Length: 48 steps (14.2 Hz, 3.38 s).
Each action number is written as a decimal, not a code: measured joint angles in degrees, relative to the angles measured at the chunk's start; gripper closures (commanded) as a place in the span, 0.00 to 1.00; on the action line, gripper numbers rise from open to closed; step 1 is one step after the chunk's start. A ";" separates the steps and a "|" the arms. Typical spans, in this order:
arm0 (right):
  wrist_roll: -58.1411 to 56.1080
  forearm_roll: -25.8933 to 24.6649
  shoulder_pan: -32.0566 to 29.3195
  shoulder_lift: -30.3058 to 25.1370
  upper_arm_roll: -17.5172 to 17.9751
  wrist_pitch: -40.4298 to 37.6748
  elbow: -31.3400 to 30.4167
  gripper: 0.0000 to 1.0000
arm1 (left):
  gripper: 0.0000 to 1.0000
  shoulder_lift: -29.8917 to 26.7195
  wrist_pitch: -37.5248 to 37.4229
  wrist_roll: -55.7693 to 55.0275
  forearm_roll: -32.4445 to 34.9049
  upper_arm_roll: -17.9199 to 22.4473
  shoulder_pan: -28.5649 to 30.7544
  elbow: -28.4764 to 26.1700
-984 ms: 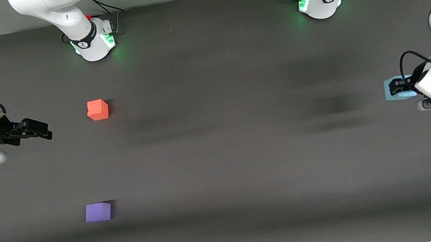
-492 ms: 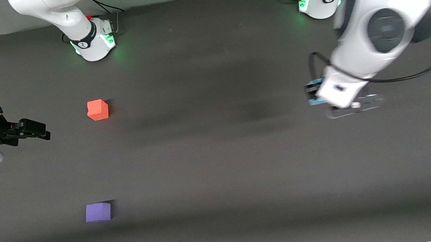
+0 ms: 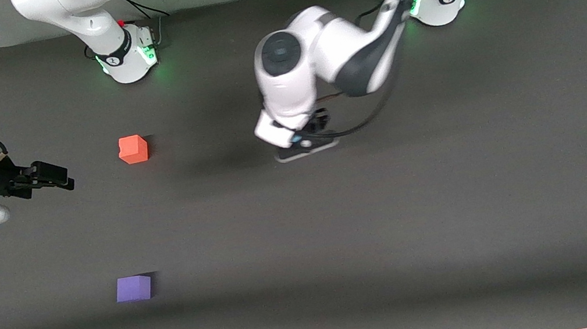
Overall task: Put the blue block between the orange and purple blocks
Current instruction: 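Carry the blue block to mid-table and release it with the left gripper, then retract the left gripper while the right gripper reaches the blue block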
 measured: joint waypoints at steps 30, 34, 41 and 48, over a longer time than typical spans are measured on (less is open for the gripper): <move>14.06 2.15 14.40 2.28 0.46 0.92 0.03 0.00 | 0.00 -14.50 -22.80 34.39 -6.09 1.60 32.27 2.28; 25.03 6.19 26.26 2.65 0.76 2.00 0.19 0.00 | 0.00 -19.03 -28.76 50.76 -5.10 1.66 43.10 0.53; 29.08 6.31 37.42 6.67 0.73 5.59 0.06 0.00 | 0.00 -28.12 -26.58 57.29 -1.63 1.54 46.66 -8.51; 29.07 5.81 38.87 13.00 0.68 22.25 -9.62 0.00 | 0.00 -32.03 -22.14 57.38 -0.82 1.40 46.66 -14.01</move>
